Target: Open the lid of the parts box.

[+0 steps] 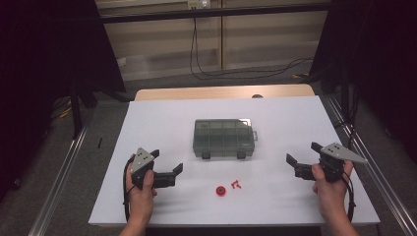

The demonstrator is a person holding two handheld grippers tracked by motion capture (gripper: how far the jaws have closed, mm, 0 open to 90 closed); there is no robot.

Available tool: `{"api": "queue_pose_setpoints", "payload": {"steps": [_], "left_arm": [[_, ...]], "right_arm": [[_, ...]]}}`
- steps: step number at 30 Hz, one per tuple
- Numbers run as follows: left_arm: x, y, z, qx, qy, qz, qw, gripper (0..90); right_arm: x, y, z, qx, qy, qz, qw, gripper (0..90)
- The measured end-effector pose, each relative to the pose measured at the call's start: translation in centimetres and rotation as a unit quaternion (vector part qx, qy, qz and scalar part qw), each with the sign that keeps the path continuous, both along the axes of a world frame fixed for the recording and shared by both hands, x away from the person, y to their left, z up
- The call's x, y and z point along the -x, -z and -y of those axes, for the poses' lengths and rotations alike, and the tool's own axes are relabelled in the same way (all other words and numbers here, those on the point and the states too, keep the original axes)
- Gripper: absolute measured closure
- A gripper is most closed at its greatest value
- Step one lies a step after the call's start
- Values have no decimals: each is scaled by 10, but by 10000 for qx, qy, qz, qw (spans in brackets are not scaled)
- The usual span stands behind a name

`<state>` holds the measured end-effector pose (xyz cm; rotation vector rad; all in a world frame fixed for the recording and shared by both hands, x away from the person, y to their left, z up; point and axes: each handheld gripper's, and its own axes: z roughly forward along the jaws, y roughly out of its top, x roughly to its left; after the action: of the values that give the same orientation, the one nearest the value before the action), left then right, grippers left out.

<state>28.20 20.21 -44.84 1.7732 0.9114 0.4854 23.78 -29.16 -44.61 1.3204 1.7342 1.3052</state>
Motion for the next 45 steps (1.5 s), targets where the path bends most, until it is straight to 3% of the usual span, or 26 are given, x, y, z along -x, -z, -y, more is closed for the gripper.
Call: {"api": "queue_pose_setpoints", "payload": {"steps": [3,4,7,9,12,22,32,39,45], "left_arm": [[-3,-5,3,-34,9,44,10000,0],[-3,-6,5,56,-15,43,10000,0],[-6,-9,9,20,8,42,10000,0],[-9,-9,13,104,10,46,9999,0],[-13,-11,18,41,59,49,10000,0],[-28,-13,29,221,-12,38,9997,0],[-42,-8,36,373,78,-150,9992,0],[-47,-7,39,356,163,-217,9990,0],[-53,-9,37,362,-32,-197,9991,24]], "right_arm": [[-3,-3,-2,-40,-25,4,10000,0],[-5,-5,-5,-40,-59,13,10000,0],[-9,-7,-8,-33,-119,7,9999,0],[-10,-7,-9,-33,-148,2,9999,0],[-14,-7,-10,-21,-182,-11,9998,0],[-28,-11,-19,-54,-221,-22,9997,0],[-44,-4,-33,-57,-330,-123,9994,0],[-54,-3,-40,-133,-417,-142,9989,0],[-64,-8,-47,-197,-523,-127,9984,99]]}}
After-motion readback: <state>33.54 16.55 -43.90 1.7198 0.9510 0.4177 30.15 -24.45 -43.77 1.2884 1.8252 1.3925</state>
